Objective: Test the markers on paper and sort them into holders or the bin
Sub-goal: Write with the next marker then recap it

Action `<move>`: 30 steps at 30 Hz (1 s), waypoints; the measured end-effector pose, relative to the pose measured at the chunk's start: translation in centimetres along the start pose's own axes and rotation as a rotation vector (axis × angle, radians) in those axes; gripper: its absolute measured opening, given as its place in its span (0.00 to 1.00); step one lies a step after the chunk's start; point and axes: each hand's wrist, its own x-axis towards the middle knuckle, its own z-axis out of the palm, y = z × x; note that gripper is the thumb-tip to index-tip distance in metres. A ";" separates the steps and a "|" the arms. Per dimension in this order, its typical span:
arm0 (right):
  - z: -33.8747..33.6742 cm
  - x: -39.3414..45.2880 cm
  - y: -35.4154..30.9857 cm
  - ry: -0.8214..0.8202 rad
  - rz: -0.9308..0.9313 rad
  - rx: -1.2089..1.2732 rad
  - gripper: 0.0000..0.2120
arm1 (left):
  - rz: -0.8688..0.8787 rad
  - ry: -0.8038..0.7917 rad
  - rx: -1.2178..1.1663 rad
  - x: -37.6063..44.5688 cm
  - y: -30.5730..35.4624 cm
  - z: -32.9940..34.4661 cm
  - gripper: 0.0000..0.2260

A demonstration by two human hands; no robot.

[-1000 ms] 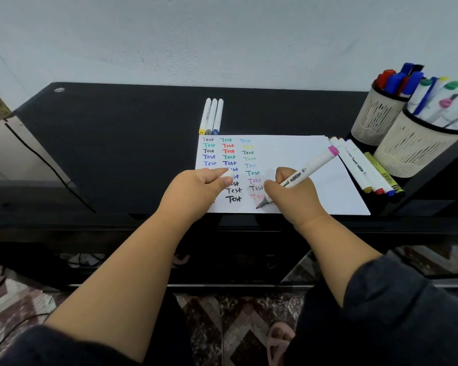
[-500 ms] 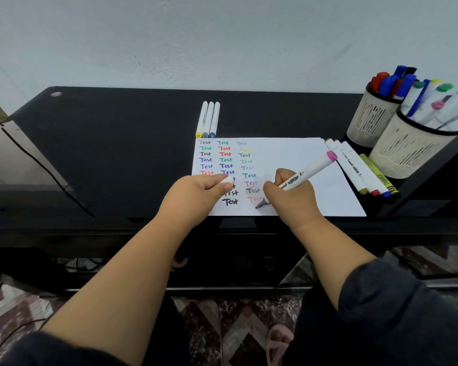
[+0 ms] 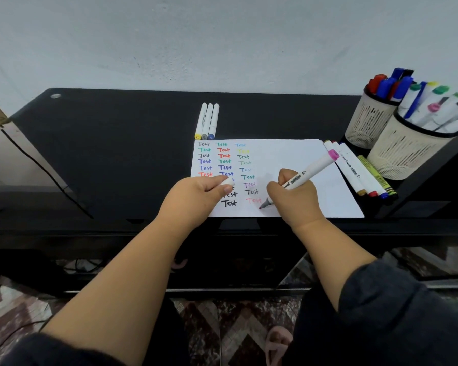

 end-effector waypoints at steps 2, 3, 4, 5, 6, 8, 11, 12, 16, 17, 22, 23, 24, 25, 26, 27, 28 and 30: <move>0.0 0.1 0.1 0.007 0.009 0.018 0.19 | -0.003 0.002 -0.008 0.0 0.0 0.0 0.15; 0.0 0.1 0.2 0.008 0.012 0.017 0.19 | -0.004 0.002 -0.008 0.0 0.0 0.0 0.15; -0.1 0.1 0.2 0.005 0.014 0.015 0.19 | -0.003 0.001 -0.003 0.0 0.0 0.0 0.15; -0.1 0.1 0.2 0.001 0.018 0.015 0.19 | 0.001 0.000 0.001 0.0 -0.1 0.0 0.15; -0.1 0.1 0.3 0.000 0.020 0.020 0.19 | 0.004 0.000 0.001 0.0 -0.1 0.0 0.15; -0.2 0.1 0.1 0.004 0.018 0.029 0.19 | 0.008 -0.002 -0.008 0.0 -0.1 0.0 0.15; -0.3 0.1 0.0 0.016 0.016 0.043 0.18 | 0.009 -0.009 -0.012 0.0 -0.2 0.0 0.15; -0.3 0.1 0.1 0.017 0.020 0.046 0.18 | 0.011 -0.012 -0.010 0.0 -0.2 0.0 0.15; -0.2 0.1 0.3 0.017 0.020 0.042 0.19 | 0.034 -0.026 -0.001 0.0 -0.3 0.1 0.14; -0.2 0.2 0.3 0.019 0.025 0.053 0.19 | 0.041 -0.032 -0.007 0.0 -0.3 0.1 0.13; -0.6 0.6 -0.5 0.094 0.052 0.213 0.19 | 0.055 -0.094 -0.044 -0.1 -0.2 0.3 0.13; -0.6 0.7 -0.8 0.109 0.047 0.278 0.19 | 0.056 -0.106 -0.052 -0.1 -0.1 0.4 0.13; -0.6 0.7 -1.0 0.110 0.044 0.340 0.19 | 0.058 -0.116 -0.060 -0.1 0.0 0.4 0.13; -0.6 0.6 -1.2 0.101 0.042 0.392 0.20 | 0.061 -0.126 -0.071 -0.1 0.0 0.5 0.13; -0.6 0.6 -1.4 0.088 0.039 0.431 0.20 | 0.066 -0.136 -0.084 -0.1 0.1 0.5 0.12; -0.5 0.4 -1.5 0.072 0.032 0.453 0.20 | 0.074 -0.146 -0.100 -0.2 0.2 0.6 0.12; -0.4 0.3 -1.5 0.055 0.023 0.451 0.20 | 0.082 -0.155 -0.114 -0.2 0.2 0.7 0.11; -0.1 0.0 -1.6 0.013 0.012 0.413 0.20 | 0.102 -0.178 -0.130 -0.2 0.3 0.9 0.10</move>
